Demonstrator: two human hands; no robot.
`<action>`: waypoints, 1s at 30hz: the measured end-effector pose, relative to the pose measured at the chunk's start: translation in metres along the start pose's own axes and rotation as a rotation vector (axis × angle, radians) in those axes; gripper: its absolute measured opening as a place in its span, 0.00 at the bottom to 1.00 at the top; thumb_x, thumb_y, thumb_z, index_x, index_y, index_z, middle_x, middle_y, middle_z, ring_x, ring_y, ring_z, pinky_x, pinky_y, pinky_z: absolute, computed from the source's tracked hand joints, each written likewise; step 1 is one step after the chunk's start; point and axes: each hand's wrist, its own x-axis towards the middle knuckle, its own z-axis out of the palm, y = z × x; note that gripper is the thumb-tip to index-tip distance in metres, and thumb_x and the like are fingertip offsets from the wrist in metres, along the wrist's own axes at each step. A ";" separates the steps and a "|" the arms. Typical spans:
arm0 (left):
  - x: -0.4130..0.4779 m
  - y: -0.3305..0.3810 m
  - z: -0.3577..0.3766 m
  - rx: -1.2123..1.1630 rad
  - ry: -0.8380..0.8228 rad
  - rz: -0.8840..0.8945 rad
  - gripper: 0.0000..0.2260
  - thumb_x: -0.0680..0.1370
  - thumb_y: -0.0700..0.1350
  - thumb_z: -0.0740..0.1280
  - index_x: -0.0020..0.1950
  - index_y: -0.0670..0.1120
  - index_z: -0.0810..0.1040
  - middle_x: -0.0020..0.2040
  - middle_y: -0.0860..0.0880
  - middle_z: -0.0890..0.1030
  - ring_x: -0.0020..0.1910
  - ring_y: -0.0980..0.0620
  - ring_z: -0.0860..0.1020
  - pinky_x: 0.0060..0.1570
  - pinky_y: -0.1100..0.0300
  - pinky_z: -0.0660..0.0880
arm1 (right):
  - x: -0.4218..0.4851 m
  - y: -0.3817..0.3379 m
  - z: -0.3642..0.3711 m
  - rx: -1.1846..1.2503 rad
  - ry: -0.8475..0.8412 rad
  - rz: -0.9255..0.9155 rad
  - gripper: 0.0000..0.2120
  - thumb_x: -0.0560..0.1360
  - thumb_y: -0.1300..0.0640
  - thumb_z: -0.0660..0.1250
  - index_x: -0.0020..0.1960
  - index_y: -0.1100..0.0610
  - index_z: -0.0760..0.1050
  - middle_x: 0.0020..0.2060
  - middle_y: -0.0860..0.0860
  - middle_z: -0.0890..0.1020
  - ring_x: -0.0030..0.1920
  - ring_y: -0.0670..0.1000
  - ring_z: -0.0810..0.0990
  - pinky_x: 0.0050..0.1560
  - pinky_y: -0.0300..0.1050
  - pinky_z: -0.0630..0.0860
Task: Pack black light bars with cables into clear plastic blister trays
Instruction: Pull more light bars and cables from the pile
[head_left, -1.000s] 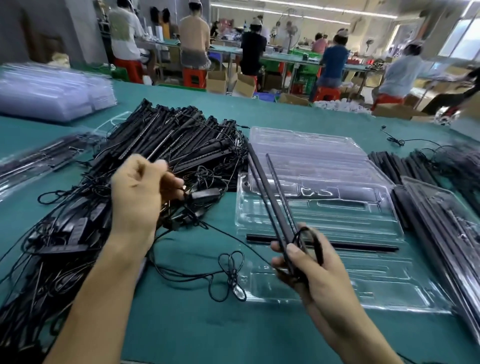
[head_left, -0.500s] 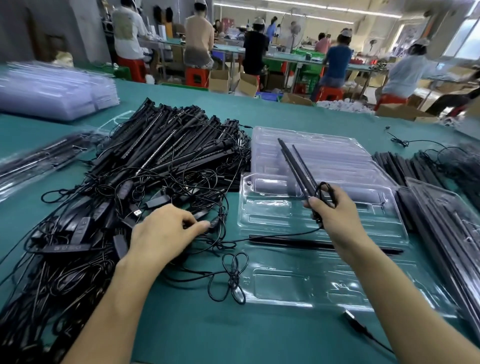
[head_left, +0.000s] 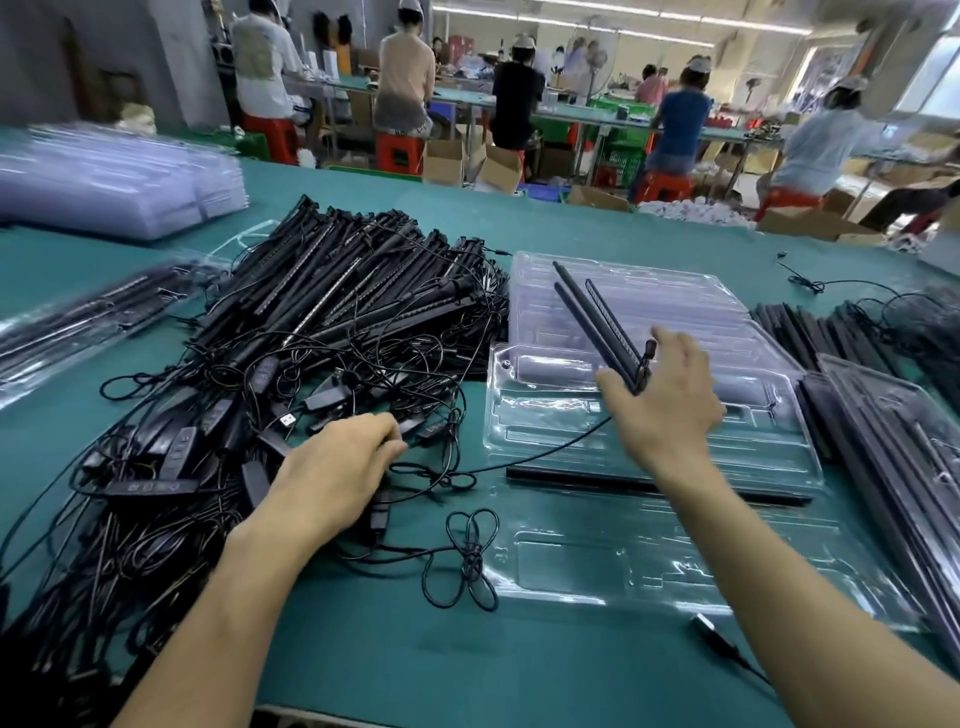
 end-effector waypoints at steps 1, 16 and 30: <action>0.000 0.001 0.001 -0.033 0.032 -0.010 0.09 0.82 0.56 0.56 0.44 0.56 0.70 0.39 0.57 0.76 0.40 0.56 0.75 0.36 0.55 0.71 | -0.010 -0.012 0.001 -0.032 0.073 -0.172 0.25 0.75 0.48 0.68 0.69 0.52 0.69 0.67 0.52 0.71 0.68 0.55 0.68 0.65 0.53 0.63; -0.004 -0.003 -0.008 -0.331 0.336 -0.005 0.09 0.83 0.51 0.59 0.43 0.54 0.72 0.27 0.53 0.71 0.26 0.56 0.70 0.28 0.56 0.65 | -0.027 -0.096 0.047 -0.132 -0.545 -0.752 0.11 0.79 0.52 0.64 0.61 0.48 0.76 0.55 0.48 0.80 0.53 0.54 0.71 0.57 0.53 0.69; -0.019 -0.014 -0.035 -0.045 -0.032 -0.108 0.09 0.82 0.51 0.62 0.59 0.54 0.79 0.46 0.57 0.78 0.50 0.53 0.77 0.52 0.53 0.76 | -0.032 -0.080 0.050 0.005 -0.436 -0.686 0.10 0.78 0.57 0.67 0.58 0.49 0.79 0.52 0.48 0.79 0.54 0.53 0.73 0.55 0.47 0.71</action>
